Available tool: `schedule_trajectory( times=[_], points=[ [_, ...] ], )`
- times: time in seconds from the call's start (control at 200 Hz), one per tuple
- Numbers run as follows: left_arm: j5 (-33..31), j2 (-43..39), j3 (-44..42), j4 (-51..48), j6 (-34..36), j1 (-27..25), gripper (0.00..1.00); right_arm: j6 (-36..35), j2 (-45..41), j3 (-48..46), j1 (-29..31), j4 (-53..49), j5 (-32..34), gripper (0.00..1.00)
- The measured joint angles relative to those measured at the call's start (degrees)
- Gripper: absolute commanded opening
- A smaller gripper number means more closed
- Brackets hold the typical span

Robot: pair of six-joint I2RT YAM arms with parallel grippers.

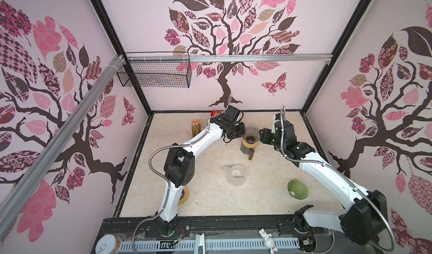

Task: Place the coffee filter in the dripper

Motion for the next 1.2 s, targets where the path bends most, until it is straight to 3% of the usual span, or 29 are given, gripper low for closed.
schedule_trajectory(
  times=[0.545,1.2],
  points=[
    [-0.1,0.9,1.9,-1.9,0.1,-0.2,0.0,-4.0,10.0,4.8,-3.2,-2.6,-0.2,0.33],
    [0.0,1.2,2.7,-2.4,0.1,-0.2,0.0,-5.0,14.7,8.4,-3.2,-3.5,-0.6,0.18]
  ],
)
